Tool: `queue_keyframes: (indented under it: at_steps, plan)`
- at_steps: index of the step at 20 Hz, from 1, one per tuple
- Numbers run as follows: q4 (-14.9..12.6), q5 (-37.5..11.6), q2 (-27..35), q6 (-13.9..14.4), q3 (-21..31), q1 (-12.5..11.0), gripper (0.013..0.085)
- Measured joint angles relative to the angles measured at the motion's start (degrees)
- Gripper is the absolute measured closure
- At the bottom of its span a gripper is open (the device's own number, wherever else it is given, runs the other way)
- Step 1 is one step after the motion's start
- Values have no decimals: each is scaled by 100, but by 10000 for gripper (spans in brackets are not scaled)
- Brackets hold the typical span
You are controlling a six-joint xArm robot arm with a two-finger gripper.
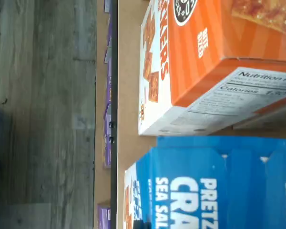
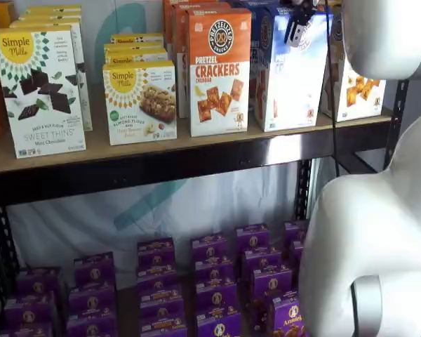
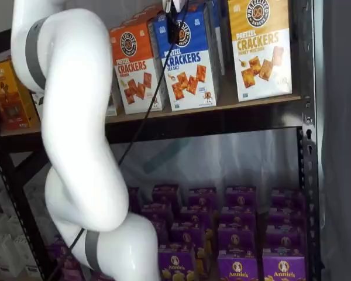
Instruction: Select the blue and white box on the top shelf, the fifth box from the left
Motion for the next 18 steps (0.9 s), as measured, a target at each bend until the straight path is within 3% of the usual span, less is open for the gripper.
queue_keyframes:
  at_steps: [8,18]
  plan:
    - [-73,464,54,42,-278,6,370]
    - [-19,668,-317,31,-67,-69,370]
